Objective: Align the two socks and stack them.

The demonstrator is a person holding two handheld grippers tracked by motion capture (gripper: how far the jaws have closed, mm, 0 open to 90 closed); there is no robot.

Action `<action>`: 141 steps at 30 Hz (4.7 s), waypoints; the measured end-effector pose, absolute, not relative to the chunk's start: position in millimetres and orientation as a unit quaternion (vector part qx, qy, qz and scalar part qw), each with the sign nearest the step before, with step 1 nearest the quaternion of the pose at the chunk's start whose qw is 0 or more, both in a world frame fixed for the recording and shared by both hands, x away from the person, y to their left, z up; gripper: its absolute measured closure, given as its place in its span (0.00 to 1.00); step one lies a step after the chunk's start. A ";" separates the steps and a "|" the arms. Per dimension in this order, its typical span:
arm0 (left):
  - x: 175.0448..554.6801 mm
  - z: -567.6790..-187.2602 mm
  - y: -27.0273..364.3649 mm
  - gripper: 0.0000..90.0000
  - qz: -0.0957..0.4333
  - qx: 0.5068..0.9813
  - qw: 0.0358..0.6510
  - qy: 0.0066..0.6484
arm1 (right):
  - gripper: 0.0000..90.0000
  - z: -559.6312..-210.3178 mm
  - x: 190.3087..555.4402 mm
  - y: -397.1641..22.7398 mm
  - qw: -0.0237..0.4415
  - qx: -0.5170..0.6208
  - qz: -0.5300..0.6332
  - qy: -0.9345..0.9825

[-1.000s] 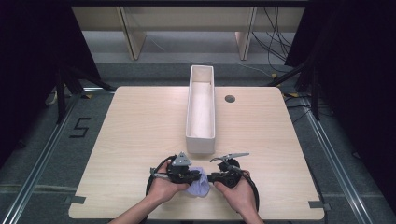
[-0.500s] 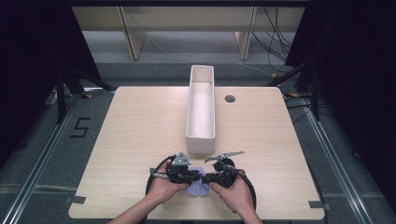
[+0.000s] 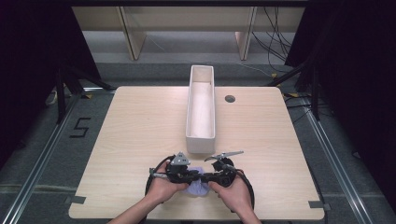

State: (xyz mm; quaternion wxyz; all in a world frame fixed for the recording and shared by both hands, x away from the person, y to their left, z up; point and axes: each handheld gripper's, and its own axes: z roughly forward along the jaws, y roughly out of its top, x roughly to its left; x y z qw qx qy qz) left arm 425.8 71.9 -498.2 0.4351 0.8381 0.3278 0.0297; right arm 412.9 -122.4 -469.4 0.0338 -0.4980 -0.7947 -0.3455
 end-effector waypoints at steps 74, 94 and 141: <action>405.4 -502.7 111.7 0.63 -0.044 0.767 0.421 0.482 | 0.91 -482.1 405.3 -108.2 -0.014 -0.468 -0.312 -0.827; 408.6 -496.5 115.0 0.76 -0.064 0.760 0.456 0.459 | 0.91 -482.8 405.8 -107.8 -0.006 -0.473 -0.309 -0.825; 429.8 -455.5 117.7 0.93 0.001 0.854 0.429 0.296 | 0.62 -448.9 415.1 -150.7 -0.078 -0.455 -0.363 -0.809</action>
